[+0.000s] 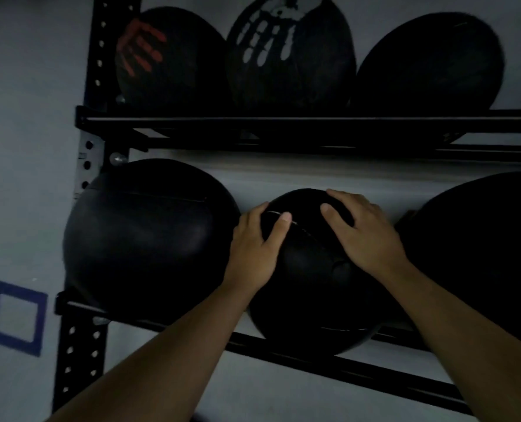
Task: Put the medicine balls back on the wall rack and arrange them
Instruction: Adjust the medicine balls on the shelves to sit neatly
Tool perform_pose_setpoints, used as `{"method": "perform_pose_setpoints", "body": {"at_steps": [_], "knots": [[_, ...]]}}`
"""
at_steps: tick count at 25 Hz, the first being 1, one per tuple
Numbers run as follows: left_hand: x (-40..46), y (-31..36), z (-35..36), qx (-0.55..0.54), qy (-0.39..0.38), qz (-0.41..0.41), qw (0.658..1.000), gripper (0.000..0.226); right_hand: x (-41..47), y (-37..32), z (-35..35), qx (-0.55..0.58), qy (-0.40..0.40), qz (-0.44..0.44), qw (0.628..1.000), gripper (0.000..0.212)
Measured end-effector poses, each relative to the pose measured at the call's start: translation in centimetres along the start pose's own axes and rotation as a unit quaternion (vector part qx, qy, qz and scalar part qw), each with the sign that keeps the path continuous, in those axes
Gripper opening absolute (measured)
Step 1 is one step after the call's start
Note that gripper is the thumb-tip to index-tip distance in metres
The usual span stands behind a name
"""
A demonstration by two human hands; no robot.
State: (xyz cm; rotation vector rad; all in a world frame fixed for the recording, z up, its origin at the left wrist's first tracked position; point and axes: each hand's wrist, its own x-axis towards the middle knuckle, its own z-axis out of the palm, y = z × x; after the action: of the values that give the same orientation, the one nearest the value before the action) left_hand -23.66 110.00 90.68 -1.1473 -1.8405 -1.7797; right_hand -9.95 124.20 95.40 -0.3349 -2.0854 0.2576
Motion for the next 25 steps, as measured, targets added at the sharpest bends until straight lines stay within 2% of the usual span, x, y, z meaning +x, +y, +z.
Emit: {"method": "perform_pose_setpoints", "body": {"at_steps": [2,4,7,10,13,16,18,21,25], "knots": [[0.2,0.5,-0.6,0.087,-0.041,0.016,0.995,0.08,-0.2,-0.5,-0.5,-0.003,-0.015,0.018,1.0,0.061],[0.8,1.1,-2.6,0.217,-0.066,0.064,0.972,0.075,-0.4,-1.5,-0.7,-0.053,-0.008,0.04,0.998,0.061],[2.3,1.3,-7.9,0.296,-0.003,0.147,0.944,0.063,-0.7,-5.7,0.2,-0.11,0.04,0.016,0.993,0.053],[4.4,0.1,-14.7,0.314,0.072,0.144,0.936,0.055,-0.6,-12.3,3.6,-0.067,0.025,-0.033,0.997,0.051],[6.7,-3.3,-21.8,0.28,0.083,0.094,0.952,0.059,0.0,-18.6,9.2,-0.01,-0.034,-0.013,0.999,0.059],[8.1,-8.3,-28.7,0.196,0.05,0.031,0.979,0.078,0.4,-23.5,15.5,0.032,-0.071,0.057,0.995,0.08],[8.4,-10.9,-30.8,0.112,0.024,-0.006,0.993,0.088,0.6,-24.8,18.1,0.024,-0.043,0.096,0.994,0.091],[8.1,-12.6,-30.0,-0.007,0.014,-0.034,0.999,0.1,0.9,-25.0,19.7,0.005,0.017,0.108,0.994,0.094],[7.6,-12.9,-28.5,-0.012,0.068,-0.047,0.997,0.1,1.3,-24.2,20.4,0.009,0.063,0.095,0.993,0.096]]}}
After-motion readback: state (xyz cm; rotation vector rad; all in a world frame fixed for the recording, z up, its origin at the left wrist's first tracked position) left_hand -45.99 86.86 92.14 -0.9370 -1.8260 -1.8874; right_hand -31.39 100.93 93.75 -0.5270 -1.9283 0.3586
